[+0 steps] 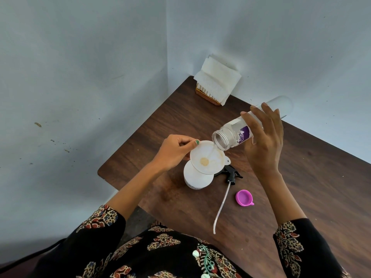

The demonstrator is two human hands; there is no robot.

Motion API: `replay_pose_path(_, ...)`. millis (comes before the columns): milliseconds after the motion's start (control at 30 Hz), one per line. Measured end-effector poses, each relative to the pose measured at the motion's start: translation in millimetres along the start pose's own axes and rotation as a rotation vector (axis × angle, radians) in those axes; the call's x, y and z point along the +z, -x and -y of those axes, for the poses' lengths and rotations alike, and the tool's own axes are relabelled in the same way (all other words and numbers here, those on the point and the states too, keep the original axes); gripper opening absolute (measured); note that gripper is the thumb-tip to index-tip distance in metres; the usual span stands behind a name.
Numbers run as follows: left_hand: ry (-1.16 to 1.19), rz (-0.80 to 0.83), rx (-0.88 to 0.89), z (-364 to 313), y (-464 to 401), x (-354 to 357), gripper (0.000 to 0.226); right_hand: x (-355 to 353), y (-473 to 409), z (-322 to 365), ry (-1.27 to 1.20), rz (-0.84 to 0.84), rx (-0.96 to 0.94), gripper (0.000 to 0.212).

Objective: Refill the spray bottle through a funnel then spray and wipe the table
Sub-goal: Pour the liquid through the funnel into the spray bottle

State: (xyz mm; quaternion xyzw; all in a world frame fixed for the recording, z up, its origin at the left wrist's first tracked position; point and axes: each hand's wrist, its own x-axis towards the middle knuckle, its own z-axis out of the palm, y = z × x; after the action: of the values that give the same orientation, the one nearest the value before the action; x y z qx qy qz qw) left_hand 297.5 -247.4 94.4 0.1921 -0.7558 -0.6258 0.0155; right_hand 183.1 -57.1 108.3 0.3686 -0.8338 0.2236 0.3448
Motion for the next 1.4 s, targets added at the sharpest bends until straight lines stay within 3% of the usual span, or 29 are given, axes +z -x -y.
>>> replay_pose_path(1400, 0.018, -0.011, 0.006, 1.4, 2.0, 0.4, 0.02, -3.7, -1.5, 4.5, -0.008, -0.009, 0.005, 0.026)
